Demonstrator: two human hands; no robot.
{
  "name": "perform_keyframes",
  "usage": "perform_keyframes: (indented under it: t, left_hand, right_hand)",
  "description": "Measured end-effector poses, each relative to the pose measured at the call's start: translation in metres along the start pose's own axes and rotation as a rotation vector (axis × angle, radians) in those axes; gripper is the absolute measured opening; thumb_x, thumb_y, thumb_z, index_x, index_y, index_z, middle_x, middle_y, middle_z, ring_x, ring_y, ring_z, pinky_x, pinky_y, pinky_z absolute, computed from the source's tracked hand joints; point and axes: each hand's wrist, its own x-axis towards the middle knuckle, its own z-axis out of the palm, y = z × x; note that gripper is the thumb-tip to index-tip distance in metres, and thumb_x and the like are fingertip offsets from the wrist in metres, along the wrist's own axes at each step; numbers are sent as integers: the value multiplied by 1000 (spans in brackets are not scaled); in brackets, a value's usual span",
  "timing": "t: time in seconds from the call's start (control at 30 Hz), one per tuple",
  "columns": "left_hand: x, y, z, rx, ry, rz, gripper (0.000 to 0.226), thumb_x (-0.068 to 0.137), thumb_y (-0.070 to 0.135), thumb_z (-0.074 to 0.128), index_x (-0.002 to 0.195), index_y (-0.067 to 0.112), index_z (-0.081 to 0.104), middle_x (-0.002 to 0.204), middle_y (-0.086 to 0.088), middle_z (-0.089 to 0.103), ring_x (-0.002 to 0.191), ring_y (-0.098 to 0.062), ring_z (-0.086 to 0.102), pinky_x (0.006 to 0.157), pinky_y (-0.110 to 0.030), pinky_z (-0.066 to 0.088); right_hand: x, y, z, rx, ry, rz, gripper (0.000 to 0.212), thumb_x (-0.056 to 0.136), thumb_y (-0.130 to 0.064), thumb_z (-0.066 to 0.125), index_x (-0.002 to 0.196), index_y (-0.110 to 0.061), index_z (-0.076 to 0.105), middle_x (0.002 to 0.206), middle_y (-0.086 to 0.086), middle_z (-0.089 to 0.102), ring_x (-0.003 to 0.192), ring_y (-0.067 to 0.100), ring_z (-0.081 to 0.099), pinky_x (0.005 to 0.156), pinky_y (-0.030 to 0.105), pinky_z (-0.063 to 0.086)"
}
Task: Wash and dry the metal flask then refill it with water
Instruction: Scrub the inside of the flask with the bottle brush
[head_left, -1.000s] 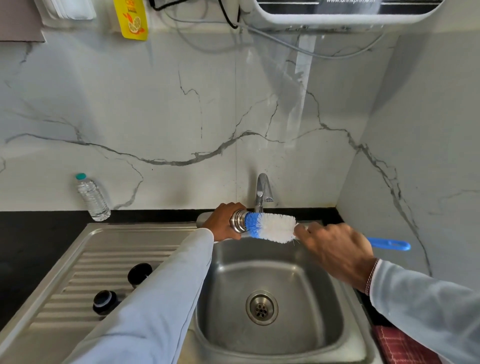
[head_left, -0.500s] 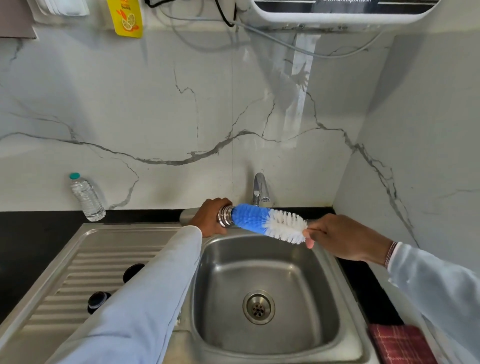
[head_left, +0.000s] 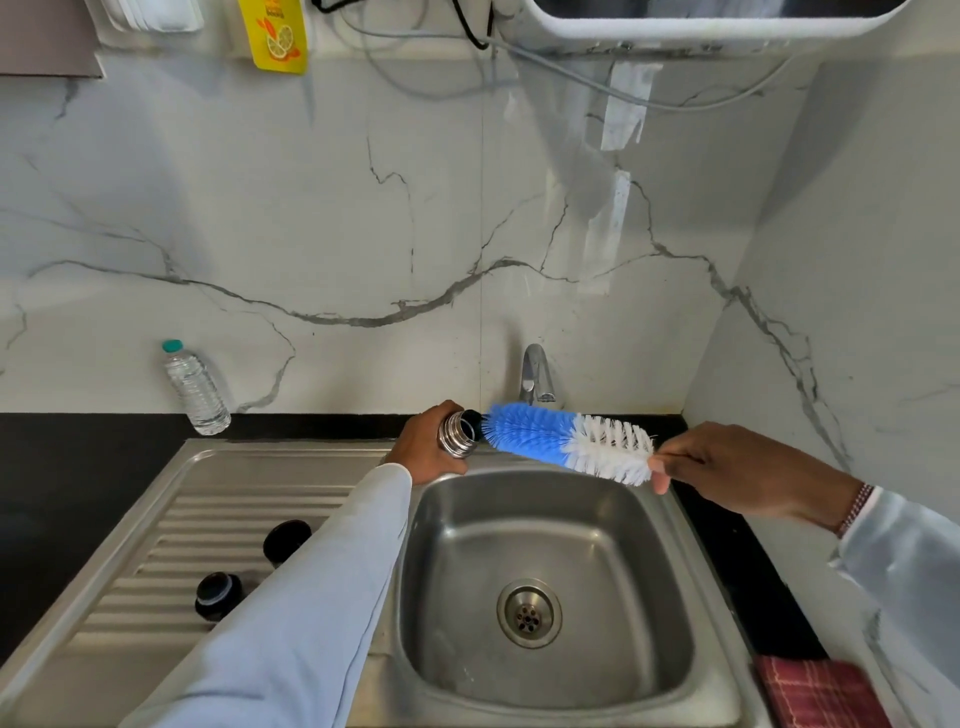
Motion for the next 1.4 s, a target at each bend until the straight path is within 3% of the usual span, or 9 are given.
perform_keyframes:
  t: [0.23, 0.47, 0.57, 0.7, 0.83, 0.9, 1.07, 1.2, 1.4]
  left_hand:
    - [-6, 5, -2, -154, 92, -132, 53, 54, 13, 87, 100, 22, 62, 89, 0, 72, 76, -18, 63, 70, -28, 51]
    - [-18, 4, -7, -293, 99, -182, 56, 61, 11, 90, 109, 25, 64, 97, 3, 75, 91, -19, 72, 82, -34, 58]
    - [-24, 4, -7, -329, 114, -193, 57, 63, 8, 91, 110, 26, 65, 99, 1, 75, 94, -19, 72, 83, -32, 57]
    - [-33, 2, -10, -357, 134, -226, 57, 63, 7, 92, 110, 26, 66, 99, 2, 76, 93, -17, 72, 84, -31, 57]
    - [-46, 4, -12, -402, 170, -255, 54, 64, 3, 91, 106, 26, 66, 91, 7, 75, 83, -8, 71, 76, -24, 53]
    - [-55, 4, -12, -425, 189, -266, 55, 65, 1, 90, 108, 27, 67, 91, 7, 75, 82, -5, 70, 75, -21, 52]
    - [-70, 2, -17, -490, 253, -295, 59, 66, -2, 91, 113, 24, 67, 94, 5, 76, 83, -7, 71, 76, -20, 53]
    - [-74, 1, -25, -533, 252, -331, 61, 64, 1, 92, 115, 22, 66, 96, 4, 77, 84, -7, 72, 74, -19, 52]
    - [-73, -7, -48, -557, 260, -348, 56, 66, 0, 91, 111, 21, 67, 95, 5, 77, 84, -6, 72, 72, -16, 53]
  right_hand:
    - [11, 12, 16, 72, 8, 26, 36, 107, -29, 45, 89, -19, 74, 42, -32, 45, 48, -13, 48, 59, 6, 36]
    - [43, 29, 47, 28, 38, -20, 36, 101, -30, 54, 67, -35, 61, 59, -13, 53, 57, -3, 51, 60, 12, 38]
    - [55, 34, 58, 35, 52, -32, 40, 99, -30, 56, 60, -28, 47, 58, -8, 49, 55, 5, 46, 58, 20, 38]
    - [74, 46, 78, -23, 36, -44, 24, 102, -28, 49, 79, -21, 48, 74, -7, 53, 68, 11, 53, 63, 24, 39]
    - [98, 51, 106, -24, 1, -115, 8, 100, -18, 49, 95, -21, 54, 93, 0, 62, 87, 23, 59, 80, 36, 46]
    - [111, 46, 118, 36, 63, -149, 13, 97, -12, 53, 95, -25, 57, 95, 2, 65, 88, 23, 59, 79, 36, 45]
    - [159, 17, 140, 143, 157, -184, 24, 98, -8, 58, 117, -18, 69, 100, 4, 50, 88, 18, 51, 79, 25, 33]
    - [209, -16, 164, 199, 214, -201, 33, 92, 5, 59, 119, -10, 72, 105, 18, 56, 99, 36, 59, 83, 26, 34]
    - [288, -61, 189, 211, 257, -167, 36, 87, 11, 59, 114, -6, 75, 104, 23, 57, 98, 42, 59, 84, 30, 38]
